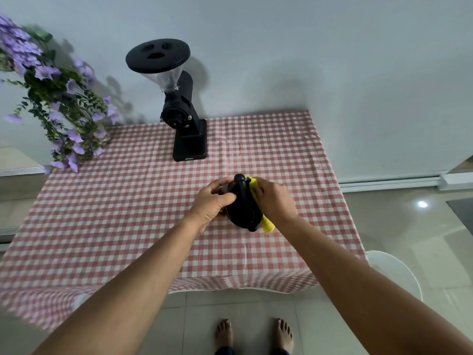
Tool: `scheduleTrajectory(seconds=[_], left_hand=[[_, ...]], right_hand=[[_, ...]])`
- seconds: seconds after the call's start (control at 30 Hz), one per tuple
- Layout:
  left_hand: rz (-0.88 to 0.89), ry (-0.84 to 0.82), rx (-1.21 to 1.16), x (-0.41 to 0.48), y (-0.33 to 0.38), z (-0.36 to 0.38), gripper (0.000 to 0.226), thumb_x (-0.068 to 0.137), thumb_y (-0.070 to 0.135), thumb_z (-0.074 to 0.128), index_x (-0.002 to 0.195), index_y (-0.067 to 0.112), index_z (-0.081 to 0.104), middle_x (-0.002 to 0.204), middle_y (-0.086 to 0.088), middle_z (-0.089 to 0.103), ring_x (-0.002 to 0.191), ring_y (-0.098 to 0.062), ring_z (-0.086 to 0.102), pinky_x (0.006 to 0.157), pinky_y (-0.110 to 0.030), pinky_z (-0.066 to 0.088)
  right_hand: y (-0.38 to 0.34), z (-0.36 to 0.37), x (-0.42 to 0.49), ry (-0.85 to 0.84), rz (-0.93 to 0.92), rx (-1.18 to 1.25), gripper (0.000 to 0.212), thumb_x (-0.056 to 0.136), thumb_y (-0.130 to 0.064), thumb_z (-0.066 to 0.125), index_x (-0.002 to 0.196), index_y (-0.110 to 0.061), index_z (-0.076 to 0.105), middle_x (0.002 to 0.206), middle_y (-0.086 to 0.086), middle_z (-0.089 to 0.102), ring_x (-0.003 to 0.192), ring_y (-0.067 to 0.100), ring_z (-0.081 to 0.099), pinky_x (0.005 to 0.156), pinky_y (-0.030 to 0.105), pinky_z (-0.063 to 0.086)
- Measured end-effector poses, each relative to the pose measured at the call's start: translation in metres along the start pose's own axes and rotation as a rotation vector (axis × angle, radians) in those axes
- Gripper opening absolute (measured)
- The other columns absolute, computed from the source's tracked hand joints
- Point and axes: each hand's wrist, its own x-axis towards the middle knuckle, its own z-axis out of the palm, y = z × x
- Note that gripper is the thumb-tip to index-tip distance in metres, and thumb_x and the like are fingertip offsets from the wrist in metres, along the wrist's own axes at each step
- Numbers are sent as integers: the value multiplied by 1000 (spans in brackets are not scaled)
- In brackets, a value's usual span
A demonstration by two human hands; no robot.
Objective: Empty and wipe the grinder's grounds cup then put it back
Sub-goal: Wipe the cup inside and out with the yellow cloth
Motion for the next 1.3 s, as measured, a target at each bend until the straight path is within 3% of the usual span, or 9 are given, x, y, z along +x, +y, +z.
scheduleTrajectory(seconds=[0.2,0.27,0.4,0.57,0.67,0.93,1.03,1.17,1.3], left_hand=[[25,48,-120,-2,-8,3,42,85,12,75,118,38,72,117,3,73,105,-27,70,71,-38,63],[-7,-28,-102,-3,-9,4,45,81,30,81,124,37,69,121,2,73,111,-28,69,76,-39,62],[-130,-126,70,0,3,3,88,65,71,73,144,39,50,139,3,55,128,-21,50,78,-28,52],[-219,-107,112,6,11,-4,63,68,49,88,125,32,66,119,-7,72,106,-31,70,79,-50,64],[-181,-58,145,6,8,-2,48,72,33,87,115,24,70,108,-10,76,89,-27,76,73,-49,65],[-151,79,59,4,-9,0,44,75,19,85,114,18,65,107,-10,72,81,-24,73,53,-34,59],[-142,172,-42,4,-15,1,40,78,18,82,114,17,65,105,-10,73,83,-24,72,52,-32,59],[-73,287,-148,6,-18,2,36,78,23,82,110,20,67,103,-3,76,93,-23,74,66,-32,62],[-45,253,-110,4,-9,5,38,77,24,83,110,20,66,99,1,76,78,-9,73,51,-14,53]], right_hand=[[6,0,2,-68,232,207,31,90,-11,51,61,-21,53,58,-5,55,56,14,53,48,24,37],[6,-2,1,-72,228,174,23,90,-12,49,70,-17,60,65,-1,61,63,20,58,52,31,47],[1,-5,-1,-18,19,-48,29,97,-21,46,117,-25,66,101,1,73,87,25,67,73,34,54],[-4,-8,-2,101,-439,-167,26,96,-21,58,120,-20,68,116,3,72,94,29,71,68,42,59],[-1,-7,-3,158,-492,-126,25,92,-17,64,115,-14,72,115,7,73,93,30,72,65,45,61],[11,-3,6,-70,-213,-99,29,100,-30,51,125,-26,65,118,-2,71,100,22,68,82,39,56],[14,-6,15,-146,8,-42,24,96,-28,53,111,-31,71,98,-6,73,89,18,68,67,28,51],[18,-8,12,-7,244,313,18,91,-25,65,105,-28,76,74,-18,67,70,2,64,57,14,42],[6,-8,4,109,262,415,23,92,-30,62,111,-35,74,97,-13,76,87,7,69,71,20,52]])
